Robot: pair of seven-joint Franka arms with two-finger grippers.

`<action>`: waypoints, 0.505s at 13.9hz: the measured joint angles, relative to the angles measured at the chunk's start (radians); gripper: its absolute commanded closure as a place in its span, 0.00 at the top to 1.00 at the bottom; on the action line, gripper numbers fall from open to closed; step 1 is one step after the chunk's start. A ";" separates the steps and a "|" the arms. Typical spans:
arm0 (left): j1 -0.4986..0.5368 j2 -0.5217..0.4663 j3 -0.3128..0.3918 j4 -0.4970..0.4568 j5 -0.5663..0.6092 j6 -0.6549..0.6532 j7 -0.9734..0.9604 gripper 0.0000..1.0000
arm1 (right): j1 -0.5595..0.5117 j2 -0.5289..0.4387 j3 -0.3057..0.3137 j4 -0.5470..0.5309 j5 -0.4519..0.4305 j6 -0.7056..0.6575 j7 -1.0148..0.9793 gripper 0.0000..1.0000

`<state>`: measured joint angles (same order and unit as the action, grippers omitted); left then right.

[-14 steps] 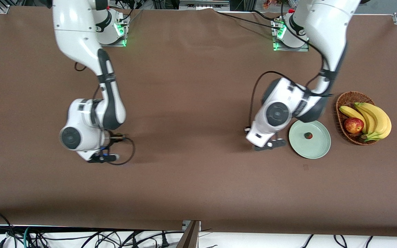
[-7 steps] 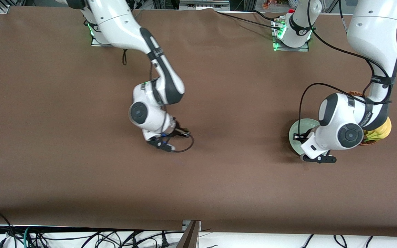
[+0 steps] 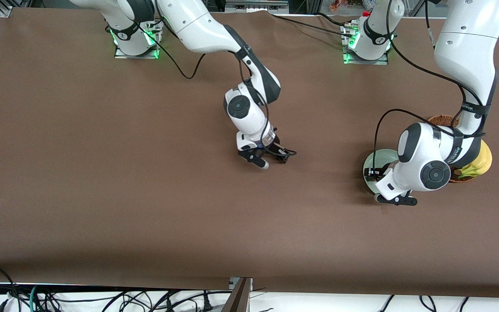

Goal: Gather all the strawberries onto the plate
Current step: 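Drop the strawberry on the plate while the right gripper carries the last, then set the last strawberry midtable with the right gripper while the left approaches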

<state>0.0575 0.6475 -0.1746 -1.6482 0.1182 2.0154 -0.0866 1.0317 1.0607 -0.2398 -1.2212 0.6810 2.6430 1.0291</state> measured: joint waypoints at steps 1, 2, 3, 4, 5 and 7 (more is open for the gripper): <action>0.000 0.000 -0.001 0.001 0.000 0.000 0.000 1.00 | 0.004 0.011 -0.002 0.011 0.000 0.014 0.003 1.00; 0.000 0.000 -0.003 0.002 0.000 0.000 -0.001 1.00 | 0.004 0.013 -0.005 0.017 0.000 0.013 0.003 1.00; 0.000 0.000 -0.007 0.003 -0.009 0.000 -0.001 1.00 | 0.003 0.013 -0.014 0.023 -0.002 0.010 0.002 1.00; -0.001 0.000 -0.014 0.005 -0.036 0.000 -0.002 1.00 | 0.001 0.013 -0.032 0.031 -0.006 -0.012 0.001 1.00; -0.002 -0.001 -0.022 0.005 -0.074 0.000 -0.003 1.00 | -0.007 0.011 -0.063 0.045 -0.016 -0.073 -0.004 1.00; -0.005 -0.001 -0.048 0.006 -0.133 0.000 -0.011 1.00 | -0.055 -0.005 -0.124 0.117 -0.034 -0.284 -0.071 1.00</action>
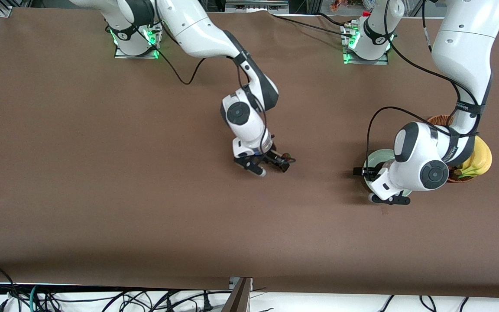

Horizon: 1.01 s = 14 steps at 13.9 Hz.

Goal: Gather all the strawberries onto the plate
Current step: 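Set the last strawberry midtable with the right gripper while the left approaches, then grasp the last strawberry with the left gripper while the right gripper retracts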

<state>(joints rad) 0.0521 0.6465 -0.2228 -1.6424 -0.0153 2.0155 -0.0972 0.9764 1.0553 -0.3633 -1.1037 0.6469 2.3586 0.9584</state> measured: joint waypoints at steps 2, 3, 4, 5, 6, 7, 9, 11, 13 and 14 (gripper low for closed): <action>-0.015 0.000 -0.048 0.000 -0.009 0.001 -0.087 1.00 | -0.079 -0.052 -0.039 0.063 -0.003 -0.230 -0.150 1.00; -0.040 0.000 -0.065 0.000 -0.009 0.007 -0.156 1.00 | -0.118 -0.089 -0.051 0.075 -0.004 -0.321 -0.233 1.00; -0.083 0.000 -0.073 0.001 -0.009 0.023 -0.236 1.00 | -0.155 -0.127 -0.066 0.077 -0.006 -0.412 -0.309 1.00; -0.137 0.001 -0.074 0.001 -0.009 0.056 -0.323 1.00 | -0.190 -0.160 -0.085 0.077 -0.012 -0.501 -0.387 1.00; -0.190 0.004 -0.074 0.000 -0.009 0.097 -0.408 1.00 | -0.221 -0.186 -0.113 0.077 -0.018 -0.583 -0.471 1.00; -0.241 0.012 -0.073 -0.002 -0.009 0.135 -0.487 1.00 | -0.245 -0.207 -0.151 0.077 -0.028 -0.667 -0.566 1.00; -0.309 0.039 -0.069 -0.006 -0.009 0.199 -0.601 1.00 | -0.259 -0.231 -0.238 0.077 -0.040 -0.799 -0.724 1.00; -0.350 0.070 -0.067 -0.008 -0.009 0.244 -0.696 1.00 | -0.279 -0.261 -0.275 0.077 -0.094 -0.881 -0.799 1.00; -0.370 0.087 -0.065 -0.008 -0.009 0.259 -0.742 1.00 | -0.354 -0.319 -0.201 0.076 -0.217 -0.932 -0.818 1.00; -0.373 0.090 -0.063 -0.009 -0.009 0.260 -0.747 1.00 | -0.420 -0.360 -0.113 0.071 -0.308 -0.950 -0.820 1.00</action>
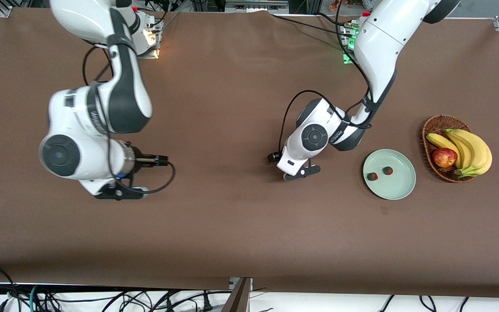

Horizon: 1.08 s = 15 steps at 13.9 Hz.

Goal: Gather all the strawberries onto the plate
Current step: 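Grasp the last strawberry with the left gripper while the right gripper retracts, then carry the strawberry onto the plate and open the left gripper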

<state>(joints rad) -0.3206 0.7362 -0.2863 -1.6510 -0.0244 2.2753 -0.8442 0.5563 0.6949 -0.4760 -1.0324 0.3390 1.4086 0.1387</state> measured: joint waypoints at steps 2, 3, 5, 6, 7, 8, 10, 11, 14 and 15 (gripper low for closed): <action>0.000 0.006 0.004 0.000 0.000 0.007 -0.003 0.92 | -0.163 -0.103 0.221 -0.051 -0.175 -0.010 0.000 1.00; 0.000 0.010 0.006 0.000 0.000 0.022 -0.003 0.74 | -0.240 -0.159 0.320 -0.094 -0.235 -0.011 0.000 1.00; -0.002 0.020 0.006 -0.001 0.000 0.038 -0.003 0.41 | -0.334 -0.263 0.423 -0.187 -0.282 -0.012 0.000 1.00; -0.003 0.024 0.007 -0.001 0.000 0.041 -0.004 0.26 | -0.355 -0.310 0.437 -0.227 -0.289 -0.013 0.000 1.00; -0.003 0.025 0.007 -0.001 0.000 0.042 -0.004 0.13 | -0.370 -0.356 0.442 -0.262 -0.295 -0.014 0.000 1.00; -0.003 0.025 0.007 -0.001 0.000 0.042 -0.004 0.09 | -0.386 -0.399 0.443 -0.295 -0.299 -0.018 -0.001 1.00; -0.003 0.025 0.010 0.000 0.000 0.042 -0.004 0.07 | -0.426 -0.482 0.445 -0.363 -0.317 -0.029 -0.054 1.00; -0.001 0.020 0.014 0.003 0.000 0.028 -0.004 0.07 | -0.446 -0.516 0.445 -0.389 -0.333 -0.030 -0.106 1.00; 0.002 -0.017 0.069 0.026 0.045 -0.098 0.026 0.08 | -0.468 -0.574 0.452 -0.432 -0.348 -0.041 -0.159 1.00; 0.009 -0.040 0.086 0.031 0.088 -0.142 0.060 0.08 | -0.469 -0.586 0.462 -0.442 -0.352 -0.043 -0.159 1.00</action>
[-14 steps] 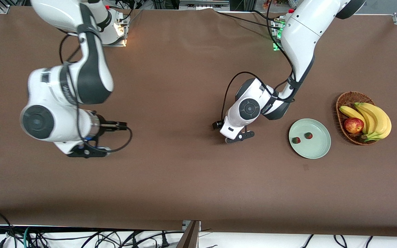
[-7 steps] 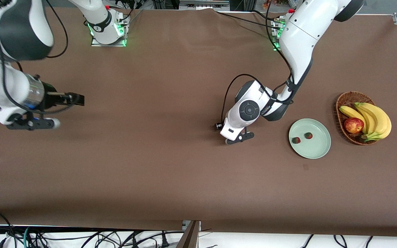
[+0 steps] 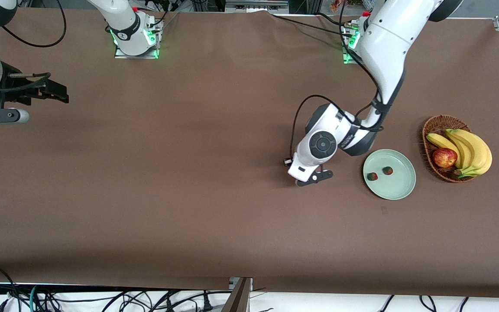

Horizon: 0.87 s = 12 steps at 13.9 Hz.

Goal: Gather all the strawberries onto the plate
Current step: 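Carry the strawberry onto the plate and open the left gripper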

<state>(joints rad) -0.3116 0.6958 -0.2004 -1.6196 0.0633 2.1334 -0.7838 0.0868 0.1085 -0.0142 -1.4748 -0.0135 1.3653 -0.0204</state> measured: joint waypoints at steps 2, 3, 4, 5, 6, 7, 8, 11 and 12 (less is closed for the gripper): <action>0.034 -0.047 0.018 0.003 0.068 -0.082 0.098 0.08 | -0.014 -0.028 0.012 -0.005 -0.005 -0.001 0.000 1.00; 0.061 -0.064 0.021 0.003 0.102 -0.122 0.170 0.08 | -0.022 -0.046 0.013 -0.005 -0.007 -0.003 0.000 1.00; 0.098 -0.078 0.025 0.003 0.138 -0.155 0.258 0.09 | -0.028 -0.062 0.013 -0.005 -0.017 -0.007 -0.001 1.00; 0.139 -0.086 0.027 0.003 0.158 -0.171 0.347 0.13 | -0.031 -0.074 0.014 -0.008 -0.028 -0.010 -0.001 1.00; 0.184 -0.090 0.029 0.003 0.168 -0.181 0.448 0.14 | -0.033 -0.080 0.015 -0.013 -0.036 -0.010 -0.001 1.00; 0.231 -0.090 0.030 0.002 0.176 -0.185 0.557 0.14 | -0.034 -0.082 0.016 -0.017 -0.038 -0.010 -0.001 1.00; 0.271 -0.090 0.031 0.001 0.185 -0.185 0.653 0.15 | -0.035 -0.081 0.023 -0.020 -0.039 -0.010 -0.001 1.00; 0.340 -0.087 0.031 -0.006 0.231 -0.165 0.808 0.21 | -0.036 -0.081 0.067 -0.029 -0.041 -0.017 0.018 1.00; 0.353 -0.082 0.031 -0.011 0.237 -0.148 0.840 0.24 | -0.036 -0.081 0.073 -0.032 -0.041 -0.021 0.033 1.00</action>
<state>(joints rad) 0.0414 0.6138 -0.1696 -1.6302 0.3007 1.9859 0.0567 0.0504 0.0275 0.0592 -1.5068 -0.0541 1.3446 0.0123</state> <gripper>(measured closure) 0.648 0.000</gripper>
